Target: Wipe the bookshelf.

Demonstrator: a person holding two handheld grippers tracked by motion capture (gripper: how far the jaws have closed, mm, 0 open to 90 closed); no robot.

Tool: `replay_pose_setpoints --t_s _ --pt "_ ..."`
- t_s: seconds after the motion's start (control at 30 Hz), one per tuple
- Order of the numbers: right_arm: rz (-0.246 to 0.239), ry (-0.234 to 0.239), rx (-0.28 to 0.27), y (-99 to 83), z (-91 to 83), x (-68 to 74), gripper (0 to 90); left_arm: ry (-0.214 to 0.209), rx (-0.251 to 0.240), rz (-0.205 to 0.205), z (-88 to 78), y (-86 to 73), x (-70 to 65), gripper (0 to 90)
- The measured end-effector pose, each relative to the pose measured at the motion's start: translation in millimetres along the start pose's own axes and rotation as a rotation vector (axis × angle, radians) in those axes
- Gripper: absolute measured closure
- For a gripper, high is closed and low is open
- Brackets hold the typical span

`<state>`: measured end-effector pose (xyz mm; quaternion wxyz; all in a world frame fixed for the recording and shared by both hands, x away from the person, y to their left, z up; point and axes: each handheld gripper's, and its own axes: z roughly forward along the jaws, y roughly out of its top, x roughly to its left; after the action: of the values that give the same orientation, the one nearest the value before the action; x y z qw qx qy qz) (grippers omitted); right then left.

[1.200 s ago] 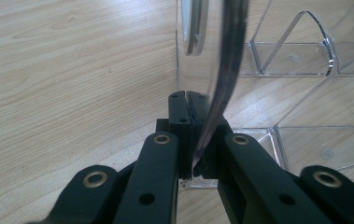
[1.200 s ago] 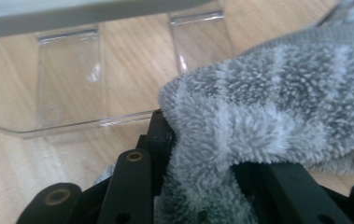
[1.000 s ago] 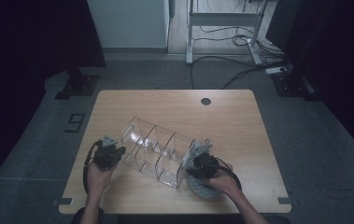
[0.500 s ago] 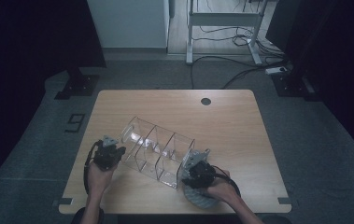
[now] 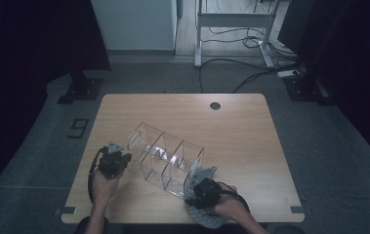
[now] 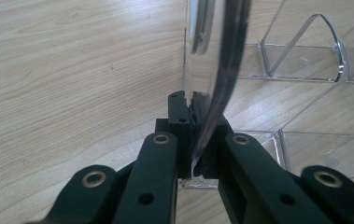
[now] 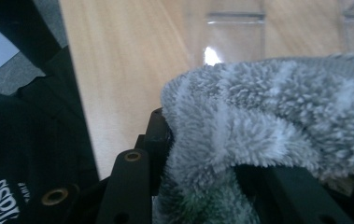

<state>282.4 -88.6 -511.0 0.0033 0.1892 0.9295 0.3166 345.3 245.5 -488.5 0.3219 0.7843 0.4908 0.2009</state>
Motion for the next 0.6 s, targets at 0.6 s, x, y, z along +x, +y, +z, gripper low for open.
replay_pose_setpoints --t_s 0.6 --pt "0.045 -0.074 -0.040 -0.9 -34.5 -18.8 67.5 -0.041 -0.018 -0.007 0.1 -2.3 4.1 86.2"
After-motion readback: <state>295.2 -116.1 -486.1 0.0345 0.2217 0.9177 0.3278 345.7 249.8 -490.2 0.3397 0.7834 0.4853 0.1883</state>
